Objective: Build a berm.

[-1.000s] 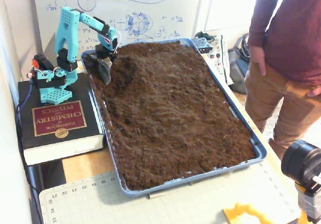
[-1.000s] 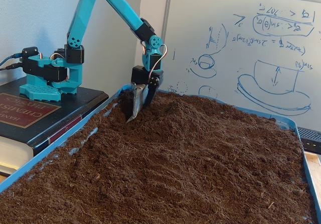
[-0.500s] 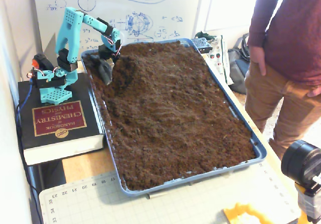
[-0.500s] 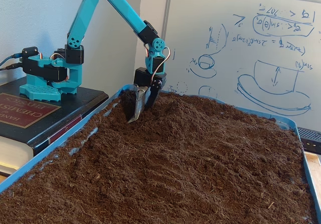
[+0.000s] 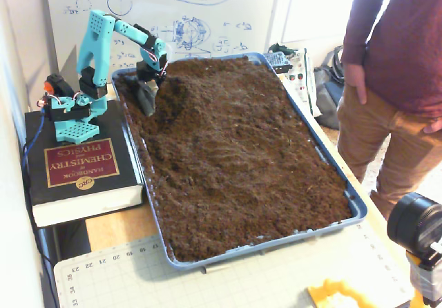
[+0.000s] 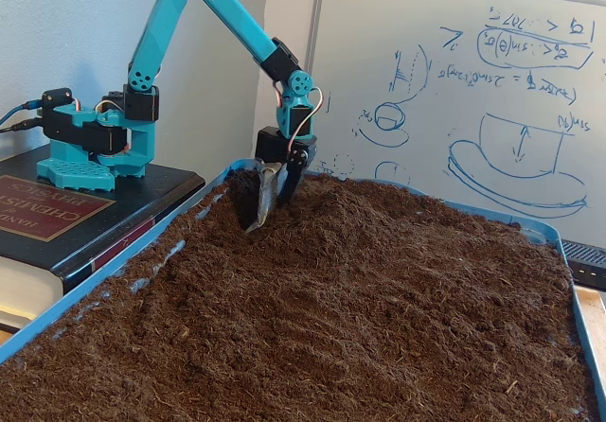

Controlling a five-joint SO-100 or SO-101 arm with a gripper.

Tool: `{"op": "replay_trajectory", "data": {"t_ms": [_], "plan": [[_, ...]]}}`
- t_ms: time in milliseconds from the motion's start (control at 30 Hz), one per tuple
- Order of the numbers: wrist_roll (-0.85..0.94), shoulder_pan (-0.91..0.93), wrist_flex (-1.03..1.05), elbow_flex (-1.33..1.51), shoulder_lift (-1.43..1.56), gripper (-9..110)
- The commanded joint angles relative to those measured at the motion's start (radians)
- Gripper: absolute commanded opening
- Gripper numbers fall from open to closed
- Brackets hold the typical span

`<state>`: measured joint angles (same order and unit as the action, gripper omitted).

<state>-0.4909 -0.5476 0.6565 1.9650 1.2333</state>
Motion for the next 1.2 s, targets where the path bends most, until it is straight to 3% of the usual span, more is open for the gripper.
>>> {"op": "replay_trajectory", "data": {"t_ms": [0, 567, 867, 1033, 1167], "plan": [[-0.052, 0.094, -0.181, -0.382, 0.199, 0], [-0.052, 0.095, -0.169, -0.364, 0.301, 0], [-0.046, 0.095, -0.124, -0.046, 0.612, 0], [0.114, 0.104, 0.026, 0.249, 0.9, 0], [0.311, 0.242, 0.091, 0.436, 1.035, 0]]}}
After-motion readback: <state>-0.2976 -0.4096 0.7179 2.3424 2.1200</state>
